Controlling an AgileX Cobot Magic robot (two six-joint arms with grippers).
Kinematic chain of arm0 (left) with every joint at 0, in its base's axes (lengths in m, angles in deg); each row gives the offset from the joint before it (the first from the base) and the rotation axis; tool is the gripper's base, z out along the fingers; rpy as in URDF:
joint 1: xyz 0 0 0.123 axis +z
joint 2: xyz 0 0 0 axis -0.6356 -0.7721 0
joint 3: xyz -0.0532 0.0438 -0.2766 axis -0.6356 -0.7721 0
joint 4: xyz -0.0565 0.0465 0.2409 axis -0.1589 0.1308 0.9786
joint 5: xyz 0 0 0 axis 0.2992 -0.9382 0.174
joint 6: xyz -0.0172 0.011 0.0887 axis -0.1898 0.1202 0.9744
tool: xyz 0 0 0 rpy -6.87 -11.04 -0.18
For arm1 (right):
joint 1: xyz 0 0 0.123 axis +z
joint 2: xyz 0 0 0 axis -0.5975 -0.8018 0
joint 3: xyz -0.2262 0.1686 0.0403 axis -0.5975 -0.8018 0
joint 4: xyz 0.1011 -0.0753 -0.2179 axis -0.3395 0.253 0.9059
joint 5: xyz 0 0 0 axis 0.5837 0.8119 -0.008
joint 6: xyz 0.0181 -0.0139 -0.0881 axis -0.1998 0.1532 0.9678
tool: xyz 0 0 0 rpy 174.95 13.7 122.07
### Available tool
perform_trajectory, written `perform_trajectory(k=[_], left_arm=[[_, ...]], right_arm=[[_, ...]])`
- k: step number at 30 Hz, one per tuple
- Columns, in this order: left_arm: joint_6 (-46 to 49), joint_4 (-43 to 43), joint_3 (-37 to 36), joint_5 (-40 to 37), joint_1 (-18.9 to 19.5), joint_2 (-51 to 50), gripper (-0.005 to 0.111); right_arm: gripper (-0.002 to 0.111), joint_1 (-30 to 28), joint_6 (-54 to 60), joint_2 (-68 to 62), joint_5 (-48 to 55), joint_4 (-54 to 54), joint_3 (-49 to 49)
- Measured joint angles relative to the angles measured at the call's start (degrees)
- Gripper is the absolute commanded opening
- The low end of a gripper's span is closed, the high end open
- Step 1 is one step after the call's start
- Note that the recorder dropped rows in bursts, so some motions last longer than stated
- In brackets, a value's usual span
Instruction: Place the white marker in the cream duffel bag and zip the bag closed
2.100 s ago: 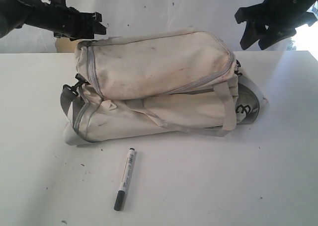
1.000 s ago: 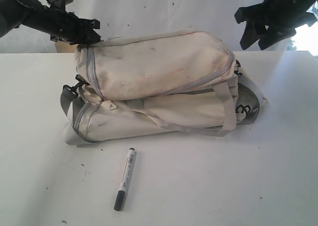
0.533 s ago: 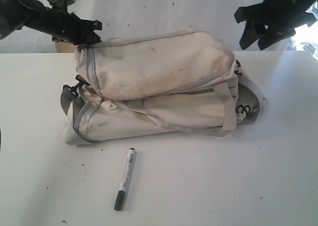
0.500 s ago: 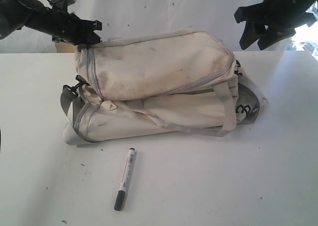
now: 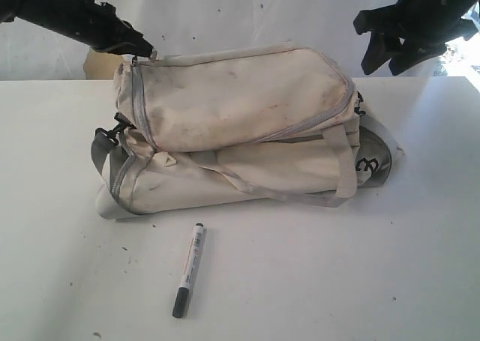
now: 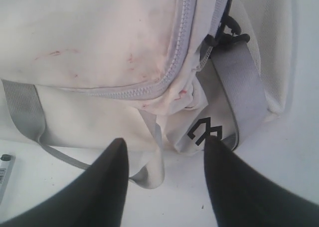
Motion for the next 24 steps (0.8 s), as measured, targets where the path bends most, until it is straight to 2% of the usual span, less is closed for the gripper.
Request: perform_trajectory(k=[6,11,13,18,20,22,24], left_arm=[[16.5,-3.4,0.0,-7.0,0.0,0.0,0.0],[20.5,-4.3,0.0,-7.5,0.0,0.7,0.001],[20.9,-4.7,0.0,-7.7,0.0,0.9,0.009],[18.9,-5.1,0.0,-8.1,-0.2,0.9,0.048],[17.2,-5.1,0.0,-8.2,-0.6,0.9,0.059],[16.2,-5.0,0.0,-8.2,-1.1,0.9,0.065],[15.3,-4.4,0.0,-8.2,-1.5,0.9,0.066]], right_arm=[[0.044,0.0,0.0,0.0,0.0,0.0,0.0],[0.042,0.0,0.0,0.0,0.0,0.0,0.0],[0.042,0.0,0.0,0.0,0.0,0.0,0.0],[0.042,0.0,0.0,0.0,0.0,0.0,0.0],[0.042,0.0,0.0,0.0,0.0,0.0,0.0],[0.042,0.0,0.0,0.0,0.0,-0.2,0.0],[0.042,0.0,0.0,0.0,0.0,-0.2,0.0]])
